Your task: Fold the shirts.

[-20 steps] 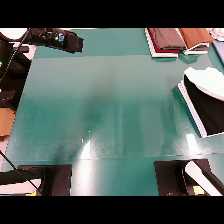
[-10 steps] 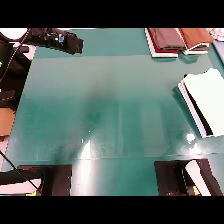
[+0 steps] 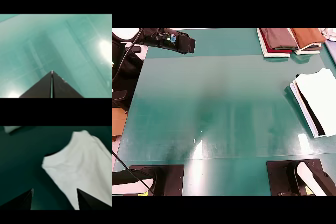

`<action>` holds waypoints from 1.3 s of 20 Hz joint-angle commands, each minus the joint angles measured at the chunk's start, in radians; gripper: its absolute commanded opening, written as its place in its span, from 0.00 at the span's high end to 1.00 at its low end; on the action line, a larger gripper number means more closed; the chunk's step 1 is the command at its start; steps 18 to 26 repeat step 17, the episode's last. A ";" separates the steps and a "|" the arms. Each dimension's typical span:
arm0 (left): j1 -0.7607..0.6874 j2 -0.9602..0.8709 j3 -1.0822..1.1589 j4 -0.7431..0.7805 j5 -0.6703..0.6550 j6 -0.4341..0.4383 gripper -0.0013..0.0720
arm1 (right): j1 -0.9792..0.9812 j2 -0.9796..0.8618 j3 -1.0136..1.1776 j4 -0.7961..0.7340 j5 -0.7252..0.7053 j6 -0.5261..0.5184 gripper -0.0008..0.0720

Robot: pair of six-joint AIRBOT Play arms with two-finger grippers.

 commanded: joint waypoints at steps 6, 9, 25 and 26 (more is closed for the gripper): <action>0.001 0.000 0.000 0.001 0.003 0.000 0.95 | 0.585 -0.113 0.030 0.034 -0.071 -0.001 0.75; 0.000 0.000 0.000 0.000 0.003 0.000 0.95 | 0.661 -0.151 0.030 0.035 -0.078 -0.002 0.96; 0.001 0.000 0.000 0.000 0.003 0.000 0.95 | 0.682 -0.159 0.030 0.036 -0.089 -0.002 0.96; 0.001 0.000 0.000 0.000 0.003 0.000 0.95 | 0.682 -0.159 0.030 0.036 -0.089 -0.002 0.96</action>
